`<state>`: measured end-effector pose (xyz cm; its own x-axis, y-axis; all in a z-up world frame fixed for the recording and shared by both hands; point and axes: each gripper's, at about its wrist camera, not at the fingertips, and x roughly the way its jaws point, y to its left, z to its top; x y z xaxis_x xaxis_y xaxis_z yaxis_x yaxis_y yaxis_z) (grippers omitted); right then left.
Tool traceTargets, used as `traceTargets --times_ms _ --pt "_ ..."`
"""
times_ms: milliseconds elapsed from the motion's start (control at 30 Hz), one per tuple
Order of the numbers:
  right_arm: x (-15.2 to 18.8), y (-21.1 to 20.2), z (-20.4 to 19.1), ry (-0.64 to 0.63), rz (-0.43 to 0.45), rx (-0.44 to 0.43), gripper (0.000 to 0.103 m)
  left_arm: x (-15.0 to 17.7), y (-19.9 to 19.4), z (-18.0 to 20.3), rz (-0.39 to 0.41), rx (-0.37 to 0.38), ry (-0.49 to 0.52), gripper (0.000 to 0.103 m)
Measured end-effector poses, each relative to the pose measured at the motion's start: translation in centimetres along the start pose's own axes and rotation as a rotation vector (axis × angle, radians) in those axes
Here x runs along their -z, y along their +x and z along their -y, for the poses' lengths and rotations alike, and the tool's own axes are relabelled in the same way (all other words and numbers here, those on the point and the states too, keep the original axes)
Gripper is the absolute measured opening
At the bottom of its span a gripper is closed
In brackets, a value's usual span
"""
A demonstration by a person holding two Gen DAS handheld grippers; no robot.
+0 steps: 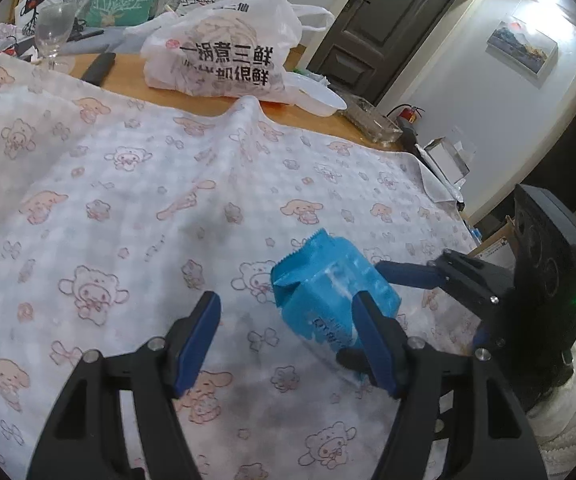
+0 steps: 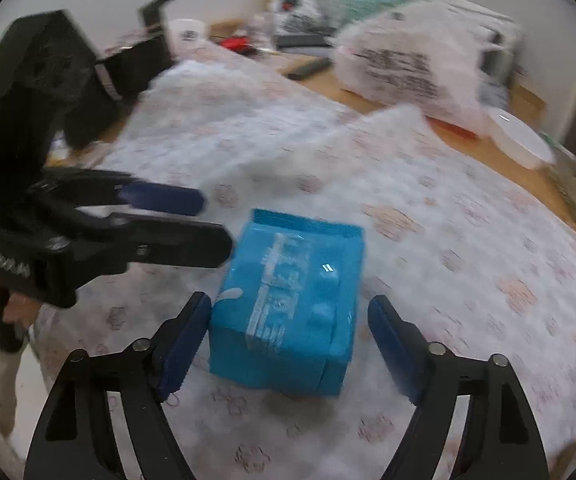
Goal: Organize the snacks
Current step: 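Grasp the blue pack on the cloth with the right gripper, then carry the blue pack with the right gripper over the box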
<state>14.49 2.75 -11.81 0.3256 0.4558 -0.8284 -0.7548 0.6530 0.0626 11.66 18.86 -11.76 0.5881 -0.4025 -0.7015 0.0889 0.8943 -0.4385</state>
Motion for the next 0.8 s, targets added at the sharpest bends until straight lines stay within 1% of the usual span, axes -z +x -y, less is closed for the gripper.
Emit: traceTargets --times_ms 33,100,167,200,267,333,400,467,600,733,800 --pt "0.1 -0.2 0.1 0.023 0.004 -0.005 0.079 0.0 0.0 0.2 0.001 0.001 -0.001 0.065" --pt "0.1 -0.3 0.0 0.04 0.018 -0.056 0.079 0.0 -0.2 0.4 0.004 0.002 -0.001 0.065" --pt "-0.1 0.0 -0.2 0.037 0.028 -0.022 0.079 0.0 -0.3 0.6 0.007 0.003 0.0 0.065" --pt "-0.2 0.3 -0.2 0.038 0.022 0.002 0.076 0.0 -0.4 0.7 0.009 0.003 0.0 0.065" --pt "-0.3 0.8 -0.4 0.049 0.008 0.023 0.063 0.0 -0.7 1.0 0.014 0.006 -0.004 0.065" --pt "-0.1 0.5 -0.9 0.017 0.007 0.047 0.062 0.0 -0.9 1.4 0.017 0.005 -0.004 0.065" --pt "0.2 -0.1 -1.2 0.011 0.018 0.053 0.061 0.0 -1.3 2.1 0.021 0.001 0.005 0.065" --pt "0.5 -1.2 -1.3 0.011 0.044 0.052 0.061 0.1 -1.9 3.2 0.028 0.003 0.019 0.065" --pt "1.1 -4.9 -1.5 0.015 0.12 0.041 0.061 0.1 -3.4 6.1 0.053 0.013 0.054 0.065" --pt "1.9 -9.5 -1.8 0.019 0.229 0.008 0.061 -0.1 -5.1 9.7 0.097 0.018 0.089 0.065" --pt "2.5 -11.9 -1.9 0.022 0.283 0.006 0.061 -0.2 -5.8 11.3 0.117 0.051 0.1 0.063"
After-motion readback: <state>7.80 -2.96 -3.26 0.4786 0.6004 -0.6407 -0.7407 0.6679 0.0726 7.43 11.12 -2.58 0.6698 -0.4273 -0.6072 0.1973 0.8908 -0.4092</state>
